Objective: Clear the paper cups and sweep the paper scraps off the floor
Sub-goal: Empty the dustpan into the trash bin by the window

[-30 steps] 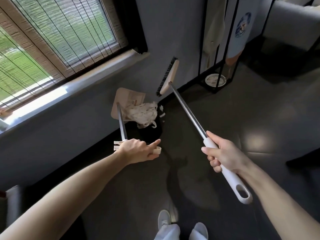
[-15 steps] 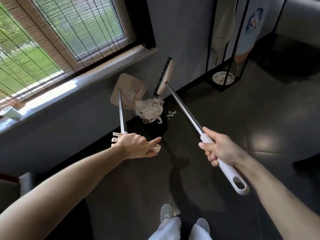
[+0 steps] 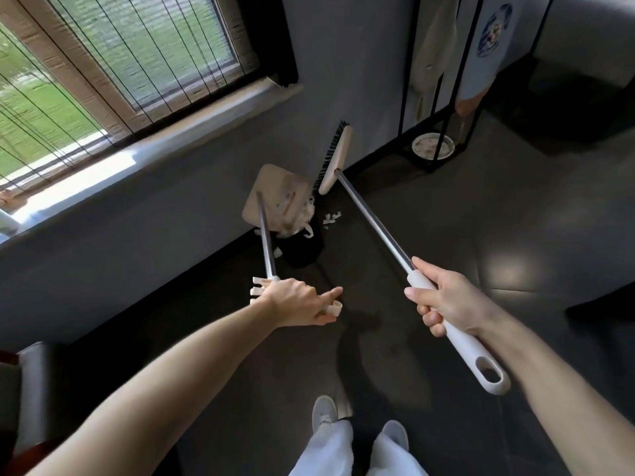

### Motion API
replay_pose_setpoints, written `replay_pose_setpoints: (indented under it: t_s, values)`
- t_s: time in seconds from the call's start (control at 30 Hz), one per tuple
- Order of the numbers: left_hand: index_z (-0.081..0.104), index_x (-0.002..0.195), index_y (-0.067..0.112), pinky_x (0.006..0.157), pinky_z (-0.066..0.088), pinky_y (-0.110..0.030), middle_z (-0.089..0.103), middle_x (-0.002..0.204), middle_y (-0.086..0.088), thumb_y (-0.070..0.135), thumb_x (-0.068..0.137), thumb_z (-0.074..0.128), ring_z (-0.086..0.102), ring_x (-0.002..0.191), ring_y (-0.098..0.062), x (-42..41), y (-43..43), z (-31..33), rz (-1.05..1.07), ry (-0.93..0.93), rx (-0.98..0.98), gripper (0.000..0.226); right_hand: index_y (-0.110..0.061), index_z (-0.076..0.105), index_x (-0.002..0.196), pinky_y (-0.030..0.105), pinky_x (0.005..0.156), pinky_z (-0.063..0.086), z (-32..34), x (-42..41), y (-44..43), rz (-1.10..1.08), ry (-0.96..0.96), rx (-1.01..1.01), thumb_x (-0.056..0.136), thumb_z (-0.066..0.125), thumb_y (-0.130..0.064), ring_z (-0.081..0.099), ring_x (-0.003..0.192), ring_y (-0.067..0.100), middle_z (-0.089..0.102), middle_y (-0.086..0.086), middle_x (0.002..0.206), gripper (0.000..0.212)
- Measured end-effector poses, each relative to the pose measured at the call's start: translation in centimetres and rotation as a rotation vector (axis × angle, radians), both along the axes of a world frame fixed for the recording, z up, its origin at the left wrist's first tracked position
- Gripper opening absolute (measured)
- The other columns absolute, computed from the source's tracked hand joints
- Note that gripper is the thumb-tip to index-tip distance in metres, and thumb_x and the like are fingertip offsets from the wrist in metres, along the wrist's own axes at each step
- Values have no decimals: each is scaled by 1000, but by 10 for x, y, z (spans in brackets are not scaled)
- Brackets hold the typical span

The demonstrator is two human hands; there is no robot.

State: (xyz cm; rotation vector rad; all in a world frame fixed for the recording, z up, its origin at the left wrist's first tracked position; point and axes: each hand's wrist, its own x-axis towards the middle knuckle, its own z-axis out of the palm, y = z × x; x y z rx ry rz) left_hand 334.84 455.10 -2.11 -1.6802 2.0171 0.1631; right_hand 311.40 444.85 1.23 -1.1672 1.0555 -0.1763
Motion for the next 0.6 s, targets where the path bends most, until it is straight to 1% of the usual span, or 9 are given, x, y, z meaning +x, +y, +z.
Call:
replay_pose_setpoints:
  t_s: [0.07,0.17,0.27,0.37,0.5,0.6]
  values:
    - [9,154,29,72,47,-36,66,117,-11,59,99,23,64,105,-32,-8,-8,-10,4,11,33,64,-29,24,152,19,35,33,-3,-2,-2,-8,20,-5,96,54,-4,36,36,8,40,6,62,68]
    - [8,154,29,71,47,-35,66,116,-10,60,99,22,64,104,-31,-8,-19,-12,-18,-18,8,65,-28,22,152,18,35,33,-7,-6,-5,-26,40,0,96,53,-3,35,35,7,39,6,62,68]
    - [6,154,30,66,41,-32,67,113,-8,61,98,21,66,102,-28,2,-23,7,-26,-68,-28,66,-27,21,152,18,34,32,-10,-10,-9,-39,56,12,97,52,-3,35,35,7,38,5,62,68]
    - [5,154,29,63,39,-31,68,111,-7,61,98,20,67,99,-27,9,-13,27,-50,-124,-43,66,-26,21,152,18,34,32,-10,-10,-10,-39,58,16,96,52,-2,35,35,7,38,5,62,68]
    - [7,154,32,60,41,-32,69,107,-6,63,97,19,69,95,-27,11,1,45,-13,-169,-131,66,-26,22,152,17,34,32,-6,-8,-8,-29,37,17,96,52,-2,35,34,6,38,5,63,68]
    - [6,154,36,64,47,-34,69,107,-5,65,96,21,68,96,-29,12,6,63,69,-178,-222,67,-28,23,152,18,34,33,-3,-6,-5,-22,12,11,96,53,-2,36,35,6,39,5,63,68]
